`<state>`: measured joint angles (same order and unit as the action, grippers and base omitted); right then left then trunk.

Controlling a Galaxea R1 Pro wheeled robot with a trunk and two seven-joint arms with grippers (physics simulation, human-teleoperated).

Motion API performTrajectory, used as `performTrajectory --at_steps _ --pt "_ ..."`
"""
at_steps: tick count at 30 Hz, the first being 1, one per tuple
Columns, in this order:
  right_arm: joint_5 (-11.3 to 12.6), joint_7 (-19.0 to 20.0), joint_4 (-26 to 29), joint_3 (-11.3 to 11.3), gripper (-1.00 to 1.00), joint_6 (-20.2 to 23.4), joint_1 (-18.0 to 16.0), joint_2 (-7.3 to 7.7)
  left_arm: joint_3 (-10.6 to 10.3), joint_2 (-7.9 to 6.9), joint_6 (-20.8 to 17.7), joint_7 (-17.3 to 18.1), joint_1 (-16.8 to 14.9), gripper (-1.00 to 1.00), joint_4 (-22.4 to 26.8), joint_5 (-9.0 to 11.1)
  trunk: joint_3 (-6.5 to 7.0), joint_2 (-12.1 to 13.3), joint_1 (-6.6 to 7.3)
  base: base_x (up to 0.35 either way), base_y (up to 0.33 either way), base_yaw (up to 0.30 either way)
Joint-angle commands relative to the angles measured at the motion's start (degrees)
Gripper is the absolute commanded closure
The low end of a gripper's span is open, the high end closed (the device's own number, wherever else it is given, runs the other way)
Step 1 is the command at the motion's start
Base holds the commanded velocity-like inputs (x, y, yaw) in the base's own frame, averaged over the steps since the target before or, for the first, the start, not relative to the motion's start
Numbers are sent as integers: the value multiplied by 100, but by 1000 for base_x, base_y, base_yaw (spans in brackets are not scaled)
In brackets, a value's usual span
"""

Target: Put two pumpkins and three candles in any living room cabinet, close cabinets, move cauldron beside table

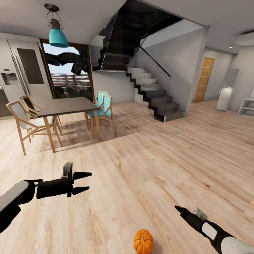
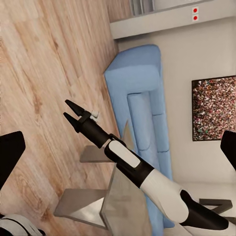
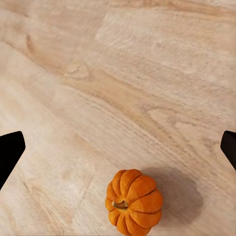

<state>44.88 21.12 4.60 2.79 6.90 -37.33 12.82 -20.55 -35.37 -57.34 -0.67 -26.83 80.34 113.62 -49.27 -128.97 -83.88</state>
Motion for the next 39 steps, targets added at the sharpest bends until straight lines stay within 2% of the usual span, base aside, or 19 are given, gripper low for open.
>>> performTrajectory --at_steps 1,8,12,19,24,26,28,33,39 --pt "63 8 -1 28 -100 2 -3 2 -10 0 -6 2 -6 -100 -1 28 -24 -44 -21 0 0 0" --pt "63 -24 -18 28 -100 -113 -3 2 -10 3 -6 94 -6 -100 13 29 -150 -325 -175 0 0 0" --pt "78 -361 -269 15 -100 -276 -3 -4 -25 3 -6 415 -6 -100 16 -20 -222 -485 -263 0 0 0" --pt "76 -446 -297 21 -100 -105 -3 -1 -31 9 -6 493 -6 -100 17 -32 -347 -766 -417 0 0 0" --pt "65 -463 -265 42 -100 371 -10 -6 -28 5 -6 497 -6 -100 17 -29 -437 -967 -527 0 0 0" --pt "63 -447 -226 39 -100 822 -26 -5 -28 4 -6 497 -6 -100 17 -18 -473 -1047 -571 0 0 0" --pt "69 -437 35 18 -100 1297 -34 -4 -32 10 -6 499 -6 -100 18 -7 -509 -1127 -615 0 0 0" --pt "115 -491 531 -6 -100 1872 -39 -16 -36 14 -6 506 -6 -100 18 14 -599 -1328 -724 0 0 0" --pt "621 -627 611 -7 -100 2167 -46 33 -48 20 -6 591 -6 -100 20 13 -721 -1432 -788 0 0 0"
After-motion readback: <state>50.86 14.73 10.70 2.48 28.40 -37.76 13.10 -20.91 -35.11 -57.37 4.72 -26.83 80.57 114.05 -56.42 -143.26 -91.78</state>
